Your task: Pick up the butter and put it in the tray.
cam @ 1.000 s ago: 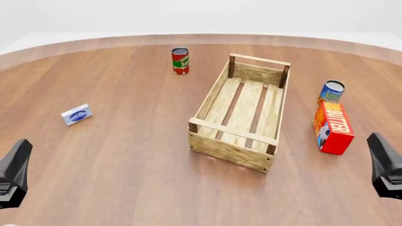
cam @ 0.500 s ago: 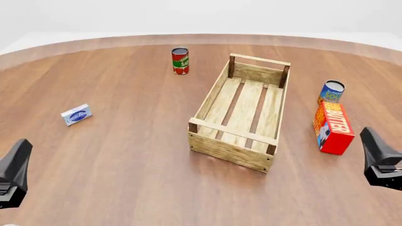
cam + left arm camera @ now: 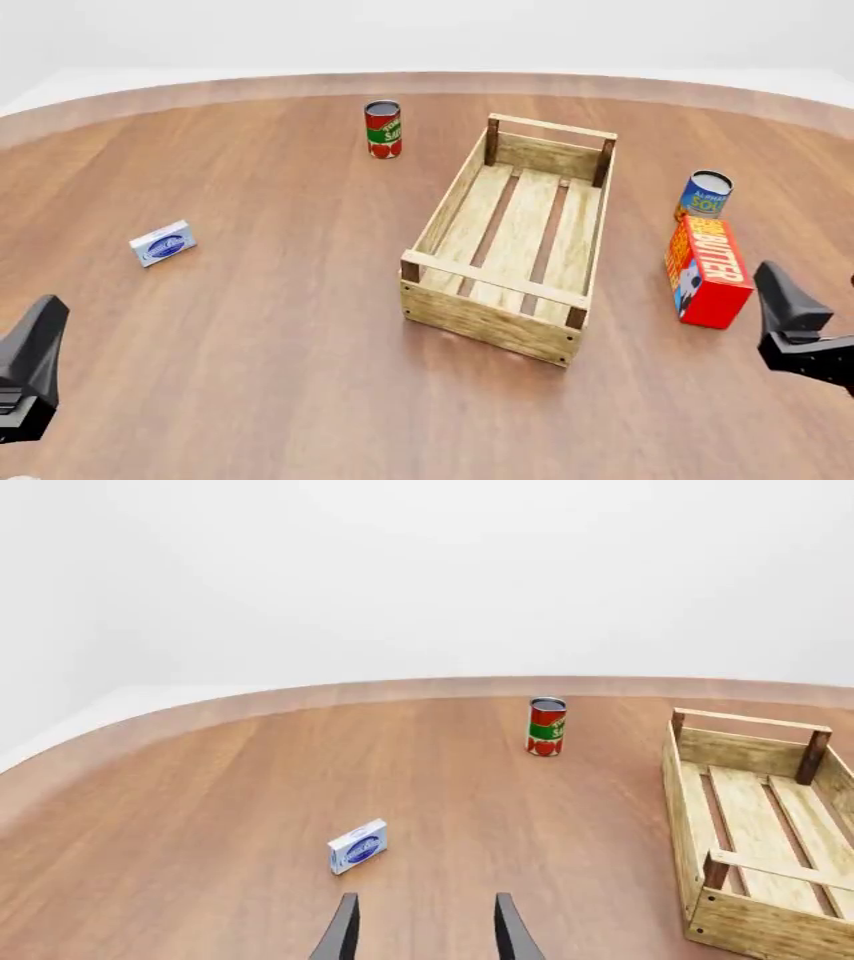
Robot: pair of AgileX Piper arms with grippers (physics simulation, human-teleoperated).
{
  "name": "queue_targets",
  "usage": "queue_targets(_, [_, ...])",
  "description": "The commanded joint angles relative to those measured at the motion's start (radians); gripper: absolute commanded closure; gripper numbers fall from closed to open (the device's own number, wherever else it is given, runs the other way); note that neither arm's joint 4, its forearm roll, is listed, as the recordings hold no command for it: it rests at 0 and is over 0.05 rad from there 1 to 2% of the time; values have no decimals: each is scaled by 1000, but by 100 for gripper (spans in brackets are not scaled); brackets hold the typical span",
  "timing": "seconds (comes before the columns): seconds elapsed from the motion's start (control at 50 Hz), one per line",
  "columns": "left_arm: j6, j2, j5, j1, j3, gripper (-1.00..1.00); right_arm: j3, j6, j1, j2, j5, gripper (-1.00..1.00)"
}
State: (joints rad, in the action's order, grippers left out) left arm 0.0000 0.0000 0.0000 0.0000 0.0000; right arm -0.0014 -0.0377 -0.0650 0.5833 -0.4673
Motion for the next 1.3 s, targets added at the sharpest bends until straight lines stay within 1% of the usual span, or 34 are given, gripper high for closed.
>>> queue_targets(0.02, [0,0,0,0,0,-100,-2,-3,-10,105,-78,-100])
queue_targets(0.28, [0,0,0,0,0,-100,-14,-9,-26,209,-140,-100])
queue_targets(0.42, [0,0,0,0,0,-100,-15,-9,-33,280,-194,-100])
queue_targets(0.44, [0,0,0,0,0,-100,-15,-11,-37,315,-225,-100])
queue_targets(0.48, [0,0,0,0,0,-100,-14,-17,-41,352,-257,-100])
queue_targets(0.64, [0,0,0,0,0,-100,-22,-16,-45,418,-304,-100])
queue_targets(0.68, [0,0,0,0,0,-100,-24,-14,-48,458,-334,-100])
queue_targets(0.78, [0,0,0,0,0,-100,-33,-15,-48,508,-368,-100])
queue_targets(0.94, [0,0,0,0,0,-100,-42,-16,-50,612,-449,-100])
queue_targets(1.3, [0,0,0,0,0,-100,-64,-20,-59,725,-521,-100])
